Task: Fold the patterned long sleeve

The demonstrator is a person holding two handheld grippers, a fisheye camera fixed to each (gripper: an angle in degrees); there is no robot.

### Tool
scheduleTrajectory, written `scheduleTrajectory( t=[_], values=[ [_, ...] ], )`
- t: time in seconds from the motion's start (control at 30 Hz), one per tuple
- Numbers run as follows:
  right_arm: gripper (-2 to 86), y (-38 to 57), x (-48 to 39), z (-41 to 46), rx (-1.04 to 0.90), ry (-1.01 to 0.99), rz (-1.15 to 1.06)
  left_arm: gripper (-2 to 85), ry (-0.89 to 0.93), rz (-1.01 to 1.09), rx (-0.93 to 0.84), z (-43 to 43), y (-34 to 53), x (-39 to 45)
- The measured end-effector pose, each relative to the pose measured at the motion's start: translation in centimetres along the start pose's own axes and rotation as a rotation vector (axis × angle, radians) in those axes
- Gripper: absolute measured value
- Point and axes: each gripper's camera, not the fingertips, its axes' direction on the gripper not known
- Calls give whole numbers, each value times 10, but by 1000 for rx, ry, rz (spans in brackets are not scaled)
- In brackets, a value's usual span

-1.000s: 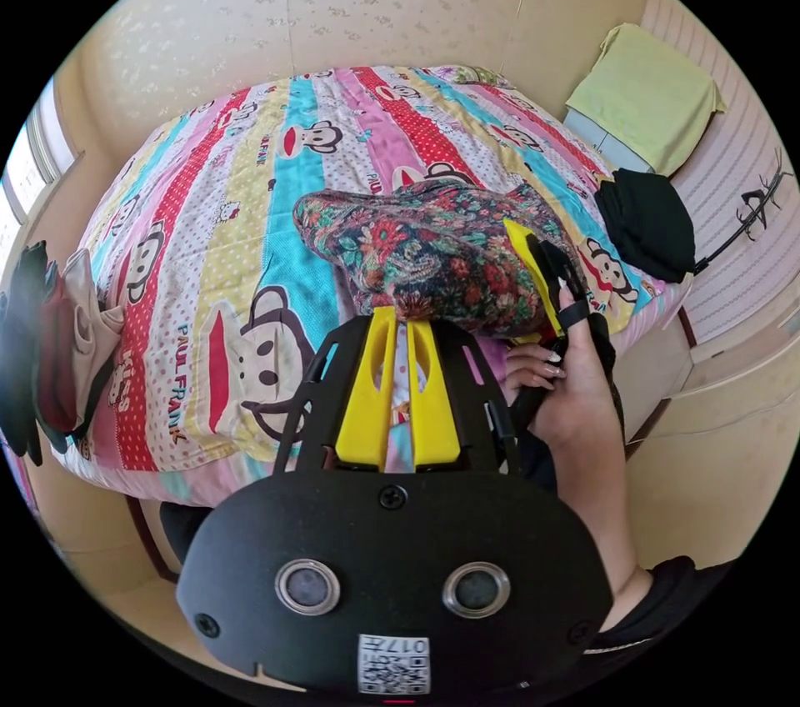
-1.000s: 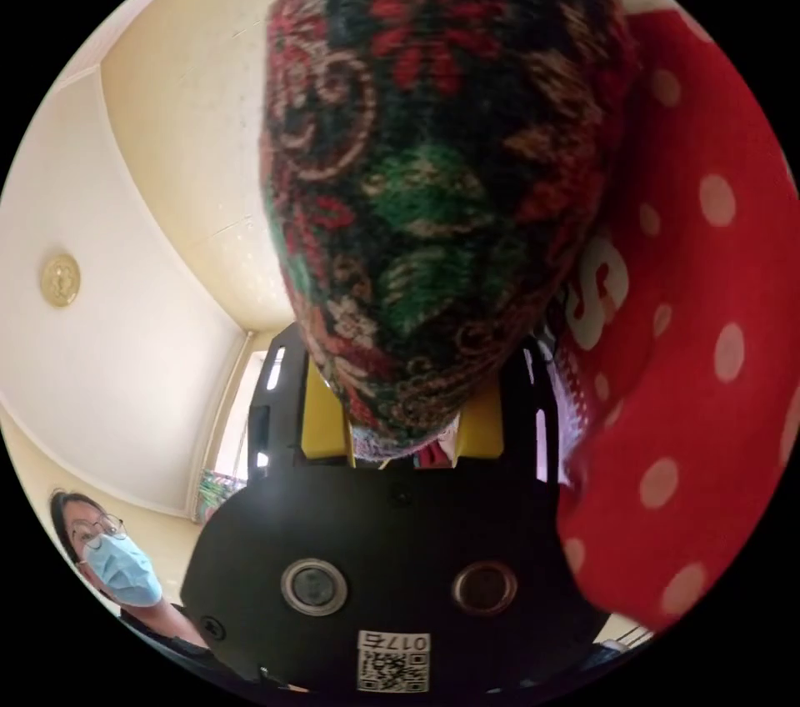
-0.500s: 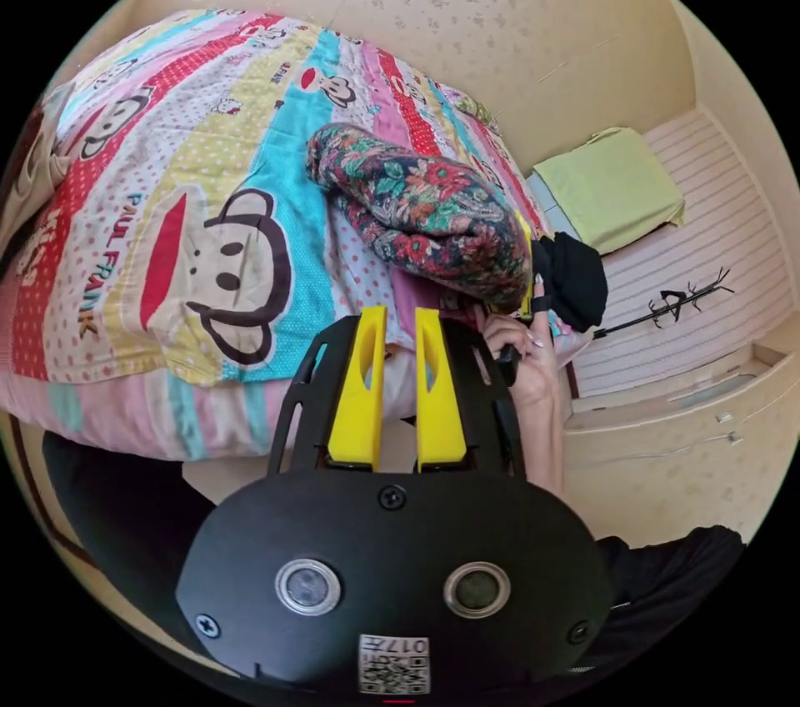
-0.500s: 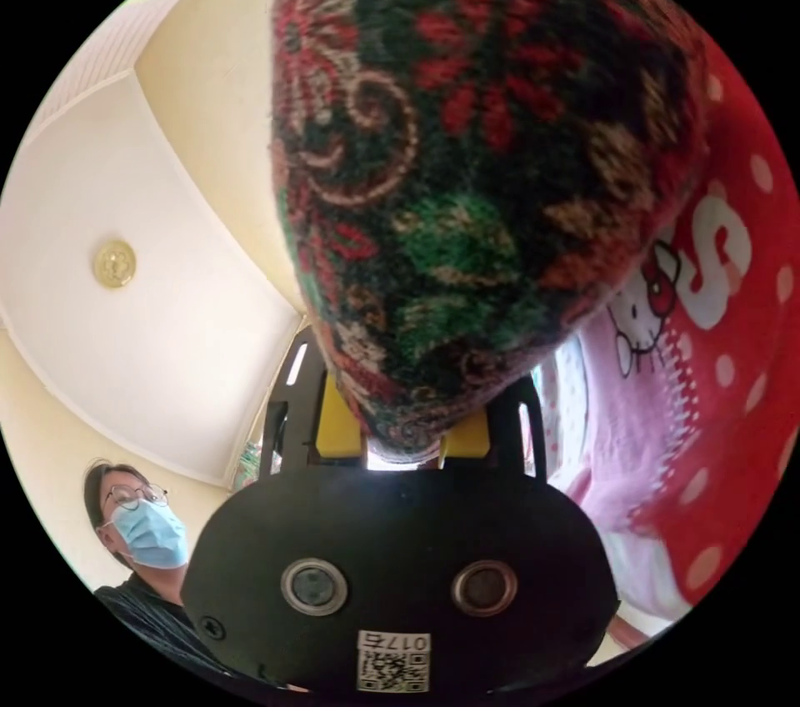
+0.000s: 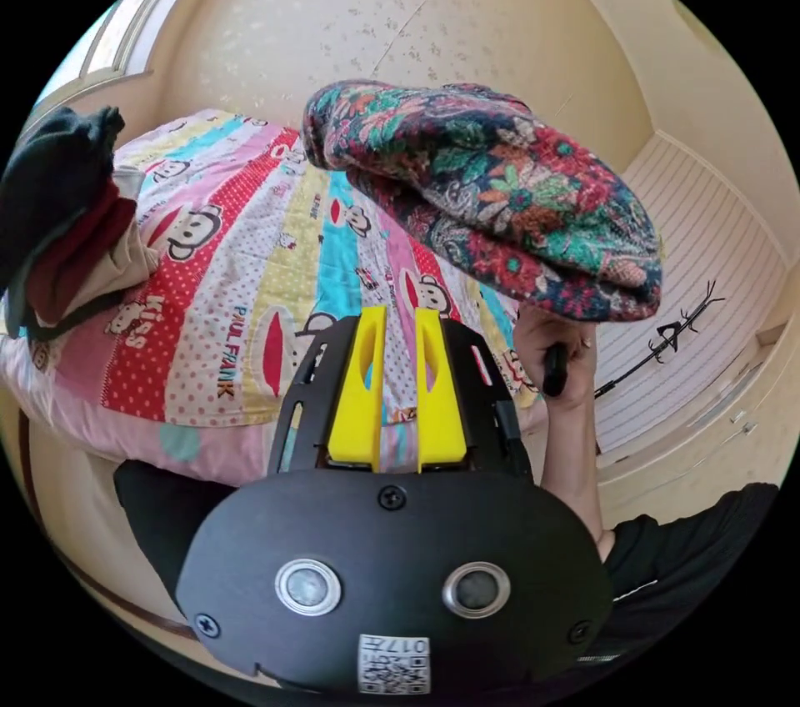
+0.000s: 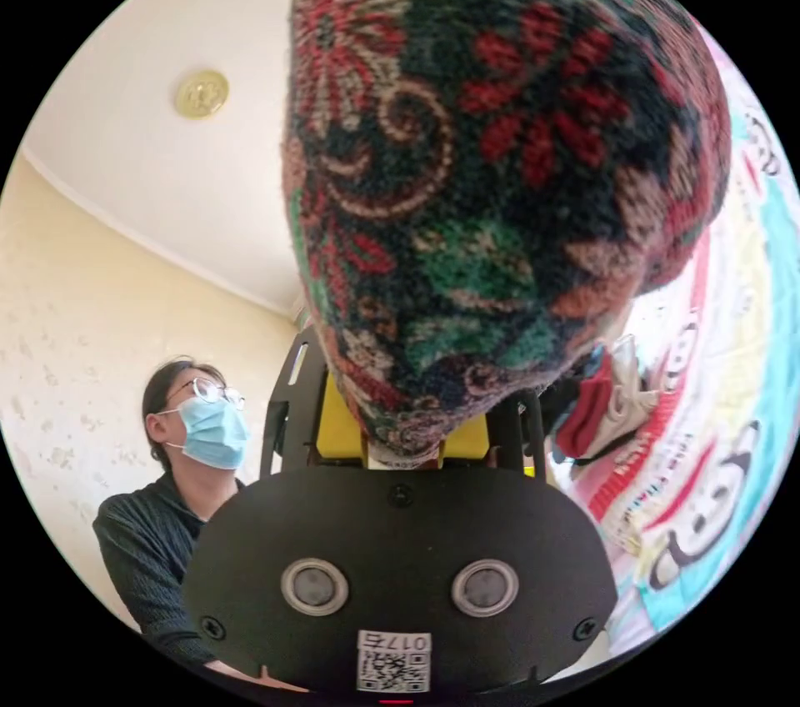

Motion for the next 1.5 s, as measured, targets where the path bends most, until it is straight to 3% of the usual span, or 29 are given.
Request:
scheduleTrajectory(
  t=[0.17,0.27,0.4,0.47,0.5,0.67,1.0,1.27,1.4,1.5],
  values=[
    [143,-8,65,181,-180,-237,77,12,-174,5,166,-123,-29,-48],
    [143,11,120,273,-210,-244,203,-1,-354,-68,240,-184,-22,-84],
    [142,62,209,338,-229,36,431,-8,-509,-185,289,-240,8,-129],
    [140,112,287,345,-300,359,589,-9,-528,-245,271,-250,22,-148],
    [141,125,304,343,-320,415,610,-9,-529,-280,244,-251,30,-160],
    [143,151,293,380,-522,510,362,-10,-520,-331,145,-247,43,-183],
    [124,98,279,393,-493,340,320,-10,-621,-172,210,-262,-17,-158],
    [127,-28,286,342,-150,46,282,-10,-682,-117,244,-247,-32,-144],
    [132,-57,310,281,-42,221,220,-10,-689,-77,183,-194,-62,-168],
    [138,-49,369,202,48,488,349,-10,-658,-116,21,-140,-87,-201]
  ],
)
